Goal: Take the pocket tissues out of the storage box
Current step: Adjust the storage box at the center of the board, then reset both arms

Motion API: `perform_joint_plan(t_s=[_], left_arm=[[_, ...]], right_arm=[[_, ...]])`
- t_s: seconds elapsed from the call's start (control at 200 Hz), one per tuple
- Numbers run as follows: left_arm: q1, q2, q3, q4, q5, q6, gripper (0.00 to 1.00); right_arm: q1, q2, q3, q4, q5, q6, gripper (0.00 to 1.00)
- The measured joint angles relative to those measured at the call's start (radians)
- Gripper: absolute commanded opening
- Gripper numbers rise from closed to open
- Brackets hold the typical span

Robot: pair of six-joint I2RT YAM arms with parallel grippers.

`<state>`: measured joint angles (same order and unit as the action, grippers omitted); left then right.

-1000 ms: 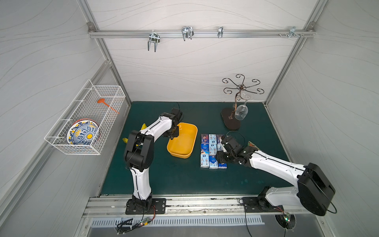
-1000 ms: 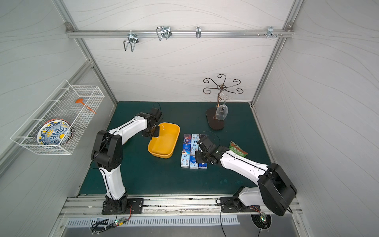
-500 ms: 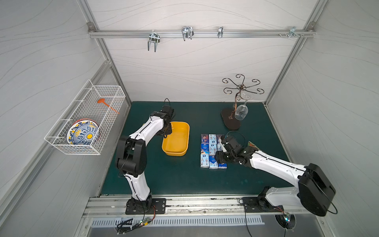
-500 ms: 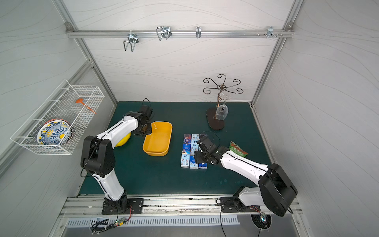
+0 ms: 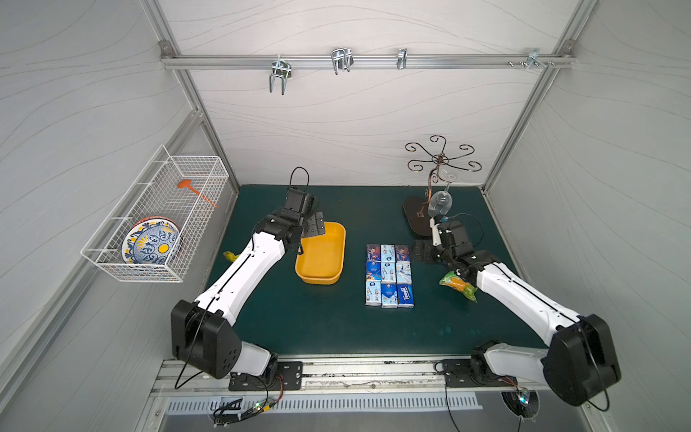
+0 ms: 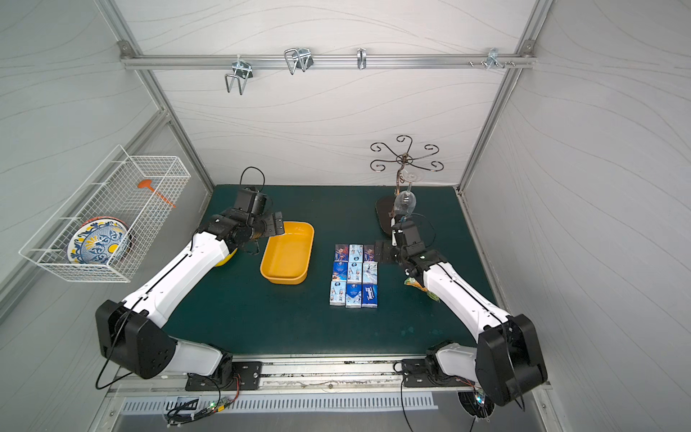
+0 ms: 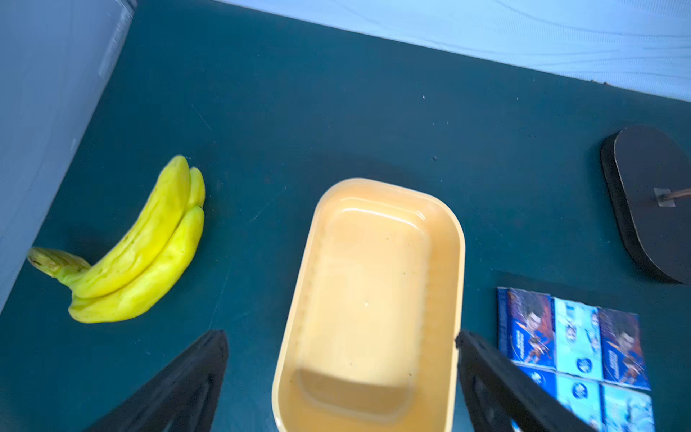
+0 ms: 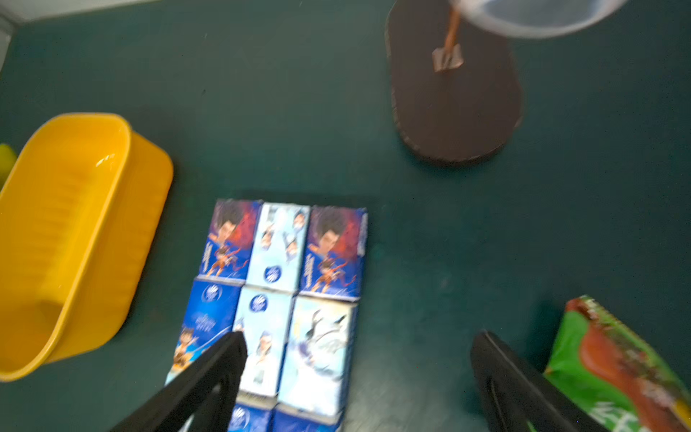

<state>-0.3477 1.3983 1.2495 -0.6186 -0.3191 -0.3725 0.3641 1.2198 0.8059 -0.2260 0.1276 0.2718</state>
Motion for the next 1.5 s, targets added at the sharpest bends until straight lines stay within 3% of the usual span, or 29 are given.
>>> perform_joint_plan(t_s=[0.24, 0.33, 0.49, 0.73, 0.866, 1.096, 1.256, 1.501], left_arm=[[-0.002, -0.064, -0.267, 0.249, -0.092, 0.093, 1.00], [-0.002, -0.063, -0.325, 0.317, -0.126, 0.147, 1.00], [0.032, -0.072, -0.444, 0.484, -0.140, 0.217, 1.00], [0.171, -0.103, -0.697, 0.795, -0.078, 0.303, 1.00], [0.188, -0.071, -0.797, 0.980, -0.017, 0.354, 0.99], [0.212, 0.063, -0.809, 1.236, 0.050, 0.429, 0.97], [0.328, 0.123, -0.864, 1.422, 0.145, 0.391, 0.99], [0.353, 0.148, -0.857, 1.432, 0.202, 0.369, 1.00]], right_arm=[[-0.303, 0.004, -0.167, 0.240, -0.054, -0.109, 0.99], [-0.361, 0.048, -0.219, 0.343, -0.057, -0.135, 0.99], [-0.362, 0.102, -0.343, 0.593, -0.064, -0.150, 0.99], [-0.341, 0.282, -0.463, 0.973, -0.053, -0.166, 0.99], [-0.305, 0.332, -0.429, 1.007, -0.033, -0.194, 0.99], [-0.263, 0.333, -0.398, 1.037, 0.057, -0.203, 0.99], [-0.261, 0.333, -0.398, 1.037, 0.086, -0.209, 0.99], [-0.259, 0.333, -0.398, 1.037, 0.105, -0.213, 0.99]])
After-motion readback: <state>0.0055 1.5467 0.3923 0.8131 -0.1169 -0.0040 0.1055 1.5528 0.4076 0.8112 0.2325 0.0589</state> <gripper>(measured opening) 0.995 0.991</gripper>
